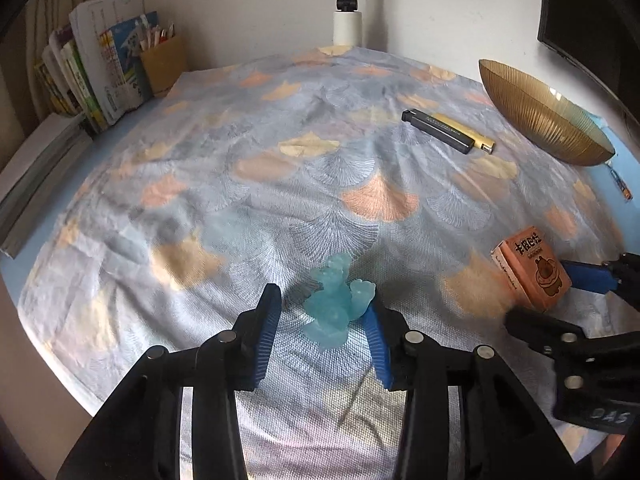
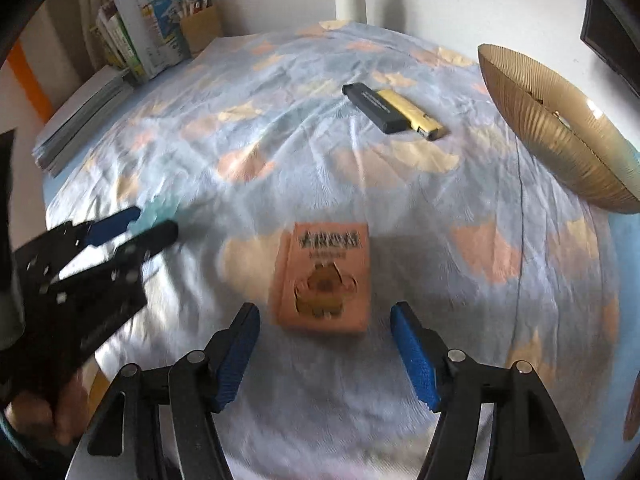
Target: Organize rigid objects
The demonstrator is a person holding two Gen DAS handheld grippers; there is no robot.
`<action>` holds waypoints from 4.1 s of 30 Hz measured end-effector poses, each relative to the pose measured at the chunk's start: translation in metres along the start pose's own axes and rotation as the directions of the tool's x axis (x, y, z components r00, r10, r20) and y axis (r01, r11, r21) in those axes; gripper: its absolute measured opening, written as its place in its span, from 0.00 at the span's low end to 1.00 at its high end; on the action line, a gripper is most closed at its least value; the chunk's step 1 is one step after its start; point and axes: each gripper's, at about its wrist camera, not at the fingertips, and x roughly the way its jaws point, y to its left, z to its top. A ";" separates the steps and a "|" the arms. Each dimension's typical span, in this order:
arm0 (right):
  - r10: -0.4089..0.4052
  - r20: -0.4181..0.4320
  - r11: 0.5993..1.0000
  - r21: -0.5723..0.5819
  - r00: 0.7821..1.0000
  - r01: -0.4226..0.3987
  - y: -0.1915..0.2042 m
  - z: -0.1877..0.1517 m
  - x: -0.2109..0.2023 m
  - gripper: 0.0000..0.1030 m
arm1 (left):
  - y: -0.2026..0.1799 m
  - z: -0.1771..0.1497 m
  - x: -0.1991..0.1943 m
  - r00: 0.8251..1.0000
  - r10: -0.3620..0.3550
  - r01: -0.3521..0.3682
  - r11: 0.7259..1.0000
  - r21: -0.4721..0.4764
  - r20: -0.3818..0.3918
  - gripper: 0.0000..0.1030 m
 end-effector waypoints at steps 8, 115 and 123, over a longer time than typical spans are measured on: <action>-0.066 0.009 0.997 -0.031 0.998 0.067 0.014 0.008 0.006 0.49 | 0.000 0.001 0.001 1.000 -0.008 0.008 1.000 -0.005 0.005 0.36; -0.205 0.196 0.975 0.127 0.959 0.182 -0.065 0.021 0.000 0.59 | 0.012 0.059 0.034 0.995 -0.045 0.055 0.993 -0.108 0.094 0.66; -0.188 0.198 0.976 0.149 0.962 0.160 -0.070 0.022 0.000 0.59 | 0.006 0.058 0.036 0.996 -0.030 0.036 0.996 -0.078 0.079 0.66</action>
